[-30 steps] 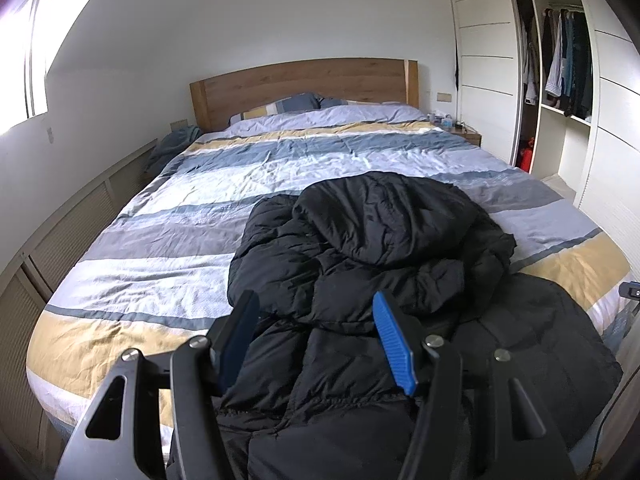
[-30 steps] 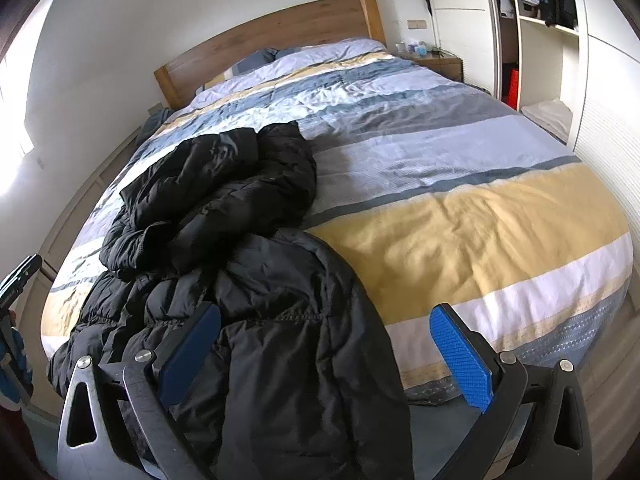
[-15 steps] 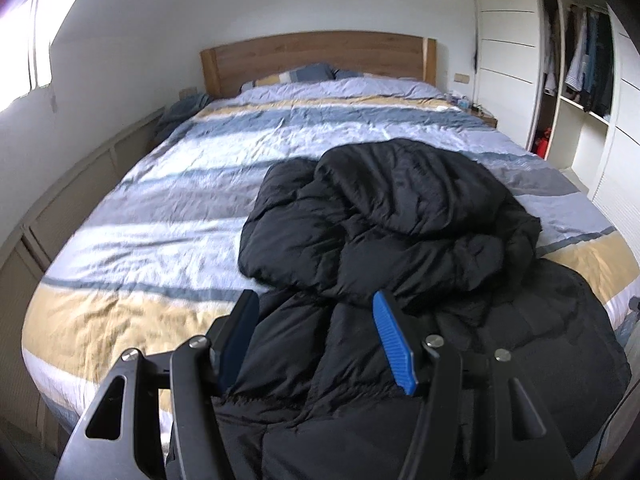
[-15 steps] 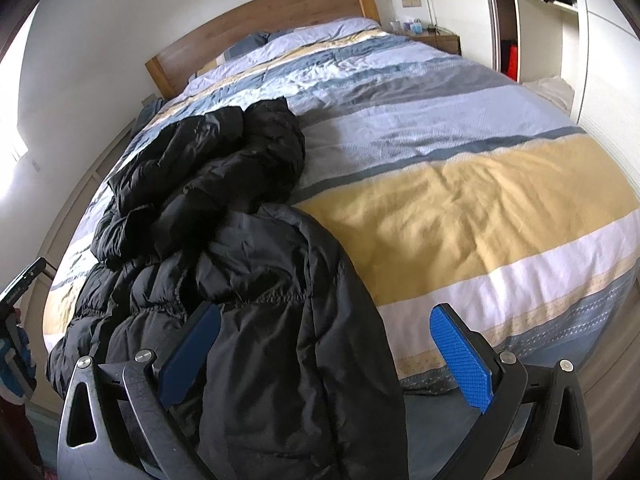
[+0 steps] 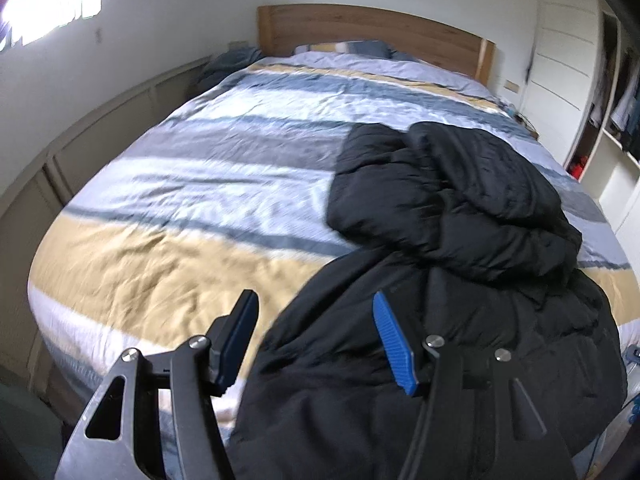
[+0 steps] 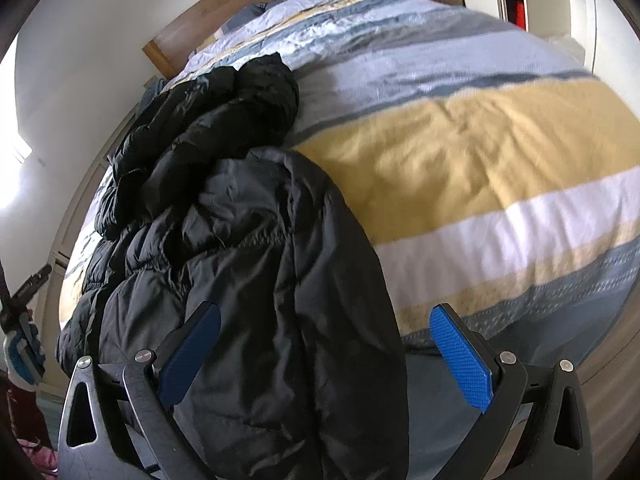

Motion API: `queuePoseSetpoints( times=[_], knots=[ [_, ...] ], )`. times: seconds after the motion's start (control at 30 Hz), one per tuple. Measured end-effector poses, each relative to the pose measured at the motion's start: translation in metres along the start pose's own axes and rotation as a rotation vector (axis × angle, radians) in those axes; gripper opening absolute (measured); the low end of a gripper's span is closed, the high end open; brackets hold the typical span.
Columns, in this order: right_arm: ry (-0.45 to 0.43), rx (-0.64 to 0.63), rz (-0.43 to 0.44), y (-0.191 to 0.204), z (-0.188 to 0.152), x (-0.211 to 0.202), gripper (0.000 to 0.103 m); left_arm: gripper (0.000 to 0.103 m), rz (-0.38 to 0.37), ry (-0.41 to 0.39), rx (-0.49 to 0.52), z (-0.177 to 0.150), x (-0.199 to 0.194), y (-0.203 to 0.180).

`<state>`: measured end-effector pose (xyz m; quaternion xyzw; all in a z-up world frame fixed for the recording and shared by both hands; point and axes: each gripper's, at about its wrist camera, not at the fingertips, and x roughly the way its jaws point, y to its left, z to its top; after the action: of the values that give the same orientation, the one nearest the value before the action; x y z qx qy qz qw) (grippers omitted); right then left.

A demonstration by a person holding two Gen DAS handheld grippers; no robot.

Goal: Fold large clothes

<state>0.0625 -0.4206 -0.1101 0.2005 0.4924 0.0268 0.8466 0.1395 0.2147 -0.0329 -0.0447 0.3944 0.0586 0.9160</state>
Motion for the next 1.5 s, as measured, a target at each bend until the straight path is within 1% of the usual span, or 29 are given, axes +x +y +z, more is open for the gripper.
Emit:
queuePoseSetpoints(
  times=[0.17, 0.27, 0.33, 0.37, 0.43, 0.5, 0.63, 0.8, 0.83, 0.93, 1.0, 1.03, 1.07, 1.2, 1.5],
  knots=[
    [0.018, 0.017, 0.010, -0.004, -0.005, 0.007, 0.103, 0.058, 0.009, 0.029, -0.102, -0.022, -0.009, 0.054],
    [0.032, 0.023, 0.022, -0.004, -0.007, 0.013, 0.103, 0.058, -0.025, 0.059, -0.168, -0.040, -0.013, 0.080],
    [0.043, 0.023, 0.029, -0.003, -0.008, 0.017, 0.103, 0.058, -0.095, 0.084, -0.212, -0.054, -0.012, 0.092],
    [0.046, 0.023, 0.031, -0.004, -0.008, 0.018, 0.103, 0.058, -0.148, 0.101, -0.236, -0.061, -0.010, 0.097],
    [0.051, 0.023, 0.033, -0.003, -0.009, 0.020, 0.103, 0.058, -0.284, 0.140, -0.298, -0.073, 0.000, 0.106],
    [0.055, 0.023, 0.038, -0.002, -0.009, 0.021, 0.102, 0.058, -0.366, 0.171, -0.371, -0.083, 0.013, 0.114],
    [0.063, 0.015, 0.037, -0.001, -0.010, 0.021, 0.102, 0.058, -0.499, 0.211, -0.538, -0.102, 0.037, 0.130],
    [0.082, 0.025, 0.054, 0.001, -0.013, 0.024, 0.103, 0.058, -0.590, 0.271, -0.635, -0.119, 0.062, 0.135],
    [0.087, 0.031, 0.060, 0.000, -0.014, 0.026, 0.103, 0.058, -0.621, 0.286, -0.652, -0.123, 0.067, 0.133],
    [0.110, 0.051, 0.093, -0.001, -0.017, 0.033, 0.103, 0.059, -0.696, 0.316, -0.675, -0.130, 0.075, 0.126],
    [0.127, 0.062, 0.111, -0.002, -0.018, 0.037, 0.103, 0.067, -0.730, 0.330, -0.673, -0.133, 0.076, 0.121],
    [0.134, 0.066, 0.118, -0.003, -0.020, 0.039, 0.102, 0.069, -0.746, 0.335, -0.669, -0.135, 0.075, 0.118],
    [0.143, 0.072, 0.133, -0.003, -0.021, 0.042, 0.103, 0.069, -0.755, 0.342, -0.663, -0.136, 0.074, 0.115],
    [0.166, 0.083, 0.195, -0.003, -0.028, 0.048, 0.103, 0.069, -0.772, 0.371, -0.626, -0.143, 0.070, 0.105],
    [0.202, 0.101, 0.281, -0.001, -0.036, 0.057, 0.103, 0.069, -0.780, 0.377, -0.637, -0.150, 0.068, 0.097]
  ],
)
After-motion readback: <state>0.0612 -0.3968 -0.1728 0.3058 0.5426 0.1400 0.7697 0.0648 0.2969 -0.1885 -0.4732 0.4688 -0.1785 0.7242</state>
